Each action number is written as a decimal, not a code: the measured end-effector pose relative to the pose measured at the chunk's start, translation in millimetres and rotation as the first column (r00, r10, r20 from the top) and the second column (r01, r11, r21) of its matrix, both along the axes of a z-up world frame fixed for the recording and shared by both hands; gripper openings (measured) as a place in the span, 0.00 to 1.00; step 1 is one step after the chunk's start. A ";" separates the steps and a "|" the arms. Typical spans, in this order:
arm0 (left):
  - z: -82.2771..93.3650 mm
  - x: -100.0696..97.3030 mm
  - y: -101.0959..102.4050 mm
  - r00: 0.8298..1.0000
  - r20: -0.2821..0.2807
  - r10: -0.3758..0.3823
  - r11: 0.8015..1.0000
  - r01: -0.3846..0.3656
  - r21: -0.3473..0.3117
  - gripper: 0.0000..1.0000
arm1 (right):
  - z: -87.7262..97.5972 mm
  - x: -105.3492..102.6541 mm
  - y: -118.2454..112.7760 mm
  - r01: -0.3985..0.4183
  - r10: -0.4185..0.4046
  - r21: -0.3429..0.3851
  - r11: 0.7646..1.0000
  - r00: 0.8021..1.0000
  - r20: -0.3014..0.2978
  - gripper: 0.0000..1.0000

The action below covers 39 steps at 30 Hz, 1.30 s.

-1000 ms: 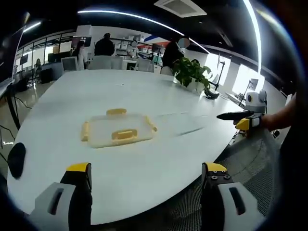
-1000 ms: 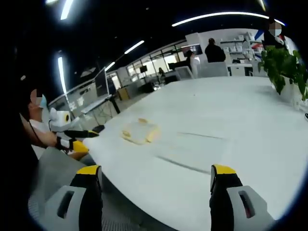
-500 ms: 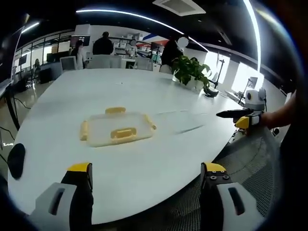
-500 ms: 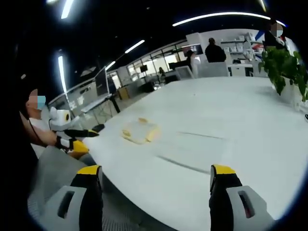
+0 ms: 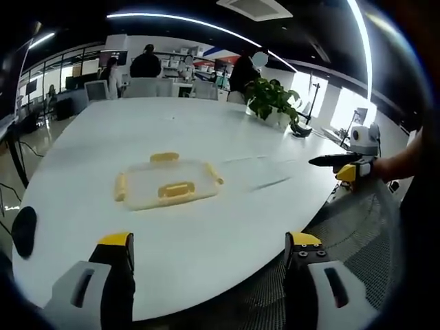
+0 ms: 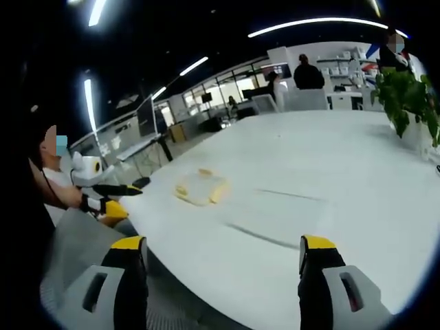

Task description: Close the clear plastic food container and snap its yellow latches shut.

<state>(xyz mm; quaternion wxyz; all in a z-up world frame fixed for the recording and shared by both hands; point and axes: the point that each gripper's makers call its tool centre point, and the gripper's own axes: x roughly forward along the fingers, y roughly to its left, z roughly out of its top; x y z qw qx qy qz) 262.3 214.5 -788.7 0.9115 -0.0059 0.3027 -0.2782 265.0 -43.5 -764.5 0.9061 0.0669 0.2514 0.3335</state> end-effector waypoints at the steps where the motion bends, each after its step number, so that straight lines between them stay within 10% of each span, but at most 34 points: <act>1: 2.1 0.8 0.8 1.000 0.004 0.003 1.000 -0.003 0.000 0.89 | 1.1 0.9 -0.6 0.000 0.000 -0.001 1.000 1.000 0.003 0.93; 39: 10.4 8.3 -3.0 0.999 0.015 -0.035 0.999 0.035 -0.004 0.86 | 24.1 13.7 5.2 -0.003 0.003 -0.001 1.000 0.998 0.064 0.89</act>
